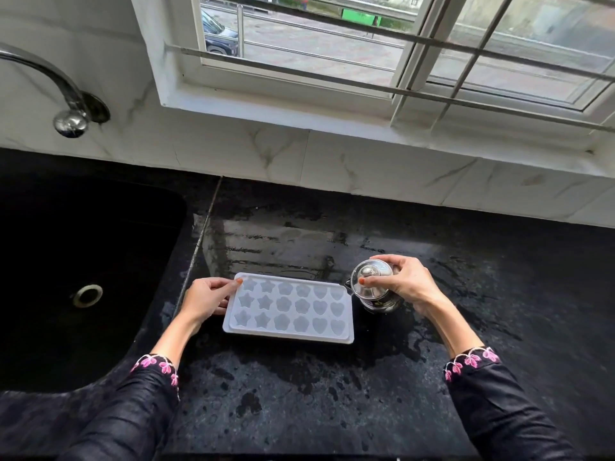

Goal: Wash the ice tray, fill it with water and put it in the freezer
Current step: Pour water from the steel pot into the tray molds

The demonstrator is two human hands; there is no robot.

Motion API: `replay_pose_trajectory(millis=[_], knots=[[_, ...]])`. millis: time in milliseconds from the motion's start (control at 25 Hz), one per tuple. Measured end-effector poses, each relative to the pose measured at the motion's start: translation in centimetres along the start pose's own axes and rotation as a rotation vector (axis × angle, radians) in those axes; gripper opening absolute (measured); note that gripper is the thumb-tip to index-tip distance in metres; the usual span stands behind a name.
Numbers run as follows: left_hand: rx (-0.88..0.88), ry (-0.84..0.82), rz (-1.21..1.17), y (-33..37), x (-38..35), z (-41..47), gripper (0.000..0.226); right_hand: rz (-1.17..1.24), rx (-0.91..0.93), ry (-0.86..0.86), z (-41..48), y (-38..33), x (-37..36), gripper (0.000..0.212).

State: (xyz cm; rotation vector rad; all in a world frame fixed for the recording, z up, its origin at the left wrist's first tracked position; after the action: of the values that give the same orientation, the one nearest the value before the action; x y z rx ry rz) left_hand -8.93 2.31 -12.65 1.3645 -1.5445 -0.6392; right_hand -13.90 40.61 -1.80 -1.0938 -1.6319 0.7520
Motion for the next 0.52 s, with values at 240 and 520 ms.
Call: replay_pose_trajectory(millis=[240, 520], knots=[[0.005, -0.013, -0.029, -0.15, -0.03, 0.1, 0.022, -0.091, 0.026, -0.013, -0.47, -0.68, -0.24, 0.057], [0.007, -0.016, -0.033, -0.04, -0.08, 0.05, 0.02, -0.159, 0.015, 0.012, -0.51, -0.68, -0.3, 0.058]])
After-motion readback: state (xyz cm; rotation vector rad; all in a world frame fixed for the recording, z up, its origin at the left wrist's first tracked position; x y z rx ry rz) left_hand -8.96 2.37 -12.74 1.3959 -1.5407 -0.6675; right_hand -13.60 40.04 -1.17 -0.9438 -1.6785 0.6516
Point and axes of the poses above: each hand's wrist, its own z-axis towards the middle knuckle, its own x-axis out of the back of the hand, y = z × x, the point moved 6 cm from there along z, towards the middle knuckle, and after that the axes turned 10 degrees about z, right-handed, at the moved point
